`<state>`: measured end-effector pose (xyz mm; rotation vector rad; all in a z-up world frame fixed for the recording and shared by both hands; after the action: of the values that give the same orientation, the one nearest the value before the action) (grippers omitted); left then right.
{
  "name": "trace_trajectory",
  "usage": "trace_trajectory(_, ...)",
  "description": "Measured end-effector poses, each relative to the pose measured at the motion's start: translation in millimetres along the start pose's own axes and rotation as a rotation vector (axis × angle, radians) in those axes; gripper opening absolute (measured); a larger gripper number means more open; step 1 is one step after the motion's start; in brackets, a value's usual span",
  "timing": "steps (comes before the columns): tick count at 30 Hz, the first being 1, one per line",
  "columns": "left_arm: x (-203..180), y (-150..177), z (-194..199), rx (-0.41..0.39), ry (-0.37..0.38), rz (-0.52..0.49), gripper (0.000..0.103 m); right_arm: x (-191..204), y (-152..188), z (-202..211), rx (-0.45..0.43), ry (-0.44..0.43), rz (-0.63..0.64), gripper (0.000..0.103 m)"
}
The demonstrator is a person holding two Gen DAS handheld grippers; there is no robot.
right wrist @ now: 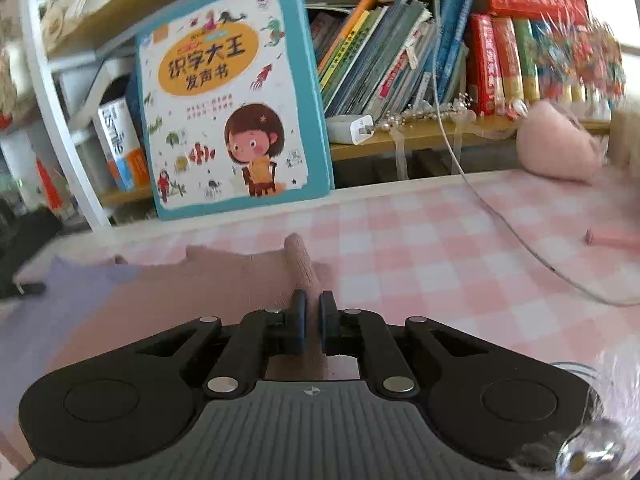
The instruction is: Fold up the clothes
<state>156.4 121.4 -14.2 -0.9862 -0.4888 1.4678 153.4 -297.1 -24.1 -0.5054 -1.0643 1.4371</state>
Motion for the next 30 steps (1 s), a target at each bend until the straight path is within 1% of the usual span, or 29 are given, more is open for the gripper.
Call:
trace_trajectory(2, 2.4, 0.4, -0.1, -0.003, 0.009, 0.007, 0.006, -5.8, 1.3, -1.1, 0.002, -0.017, -0.031, 0.007)
trace_trajectory(3, 3.9, -0.1, -0.1, -0.004, 0.015, 0.012, 0.008, -6.6, 1.7, -1.0, 0.002, -0.02, -0.035, 0.007)
trace_trajectory(5, 7.8, -1.3, 2.9, -0.008, 0.025, 0.03, 0.01, -6.9, 3.2, 0.3, 0.0, -0.017, -0.035, 0.008)
trace_trajectory(7, 7.4, -2.1, 10.1, -0.007, 0.019, 0.031, 0.014, -8.3, 2.7, 5.9, 0.001, -0.017, -0.052, 0.01)
trace_trajectory(8, 6.0, -2.1, 14.5, -0.008, 0.009, 0.025, 0.018, -9.9, 2.3, 9.7, 0.002, -0.022, -0.07, 0.014)
trace_trajectory(9, 3.4, -0.8, 20.8, -0.013, -0.006, 0.006, 0.02, -11.5, 1.8, 13.5, 0.003, -0.028, -0.088, 0.019)
trace_trajectory(10, 1.3, 0.8, 26.5, -0.016, -0.018, -0.011, 0.02, -14.3, 2.1, 18.2, 0.007, -0.035, -0.114, 0.02)
trace_trajectory(11, -0.5, 3.3, 32.4, -0.015, -0.027, -0.021, 0.024, -18.1, 3.1, 23.3, 0.016, -0.042, -0.145, 0.024)
trace_trajectory(12, -1.0, 6.1, 37.7, -0.011, -0.027, -0.022, 0.031, -21.8, 4.4, 27.7, 0.027, -0.051, -0.174, 0.027)
trace_trajectory(14, 1.3, 13.2, 44.2, 0.006, -0.002, 0.004, 0.039, -28.4, 7.5, 35.7, 0.047, -0.076, -0.223, 0.03)
trace_trajectory(18, 7.9, 26.7, 51.0, 0.046, 0.055, 0.076, 0.038, -36.3, 16.6, 45.3, 0.081, -0.137, -0.289, 0.031)
trace_trajectory(20, 11.9, 29.4, 48.4, 0.046, 0.073, 0.121, 0.038, -35.6, 21.1, 43.0, 0.108, -0.157, -0.305, 0.03)
trace_trajectory(22, 15.9, 32.1, 45.8, 0.045, 0.091, 0.166, 0.034, -30.3, 23.2, 38.9, 0.127, -0.178, -0.298, 0.021)
trace_trajectory(23, 17.9, 33.4, 44.5, 0.045, 0.099, 0.189, 0.028, -26.6, 23.4, 37.6, 0.127, -0.176, -0.289, 0.02)
trace_trajectory(24, 19.7, 34.5, 43.6, 0.044, 0.106, 0.209, 0.026, -22.7, 23.5, 36.4, 0.126, -0.171, -0.279, 0.02)
trace_trajectory(26, 23.8, 34.4, 45.5, 0.033, 0.09, 0.218, 0.025, -14.6, 23.7, 33.7, 0.119, -0.167, -0.255, 0.019)
trace_trajectory(30, 39.0, 31.2, 52.0, 0.016, 0.045, 0.231, 0.025, 3.7, 23.2, 23.4, 0.125, -0.19, -0.23, 0.019)
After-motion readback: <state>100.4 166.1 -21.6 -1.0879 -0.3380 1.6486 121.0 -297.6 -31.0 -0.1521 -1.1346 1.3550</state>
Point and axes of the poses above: each gripper's, at about its wrist camera, not at the fingertips, and z roughly against the way its jaws point, x to its left, y to its underside, the point moved 1 cm from there along -z, roughly the way its jaws point, and after that the axes turned 2 degrees about -x, right-handed, at the moved point
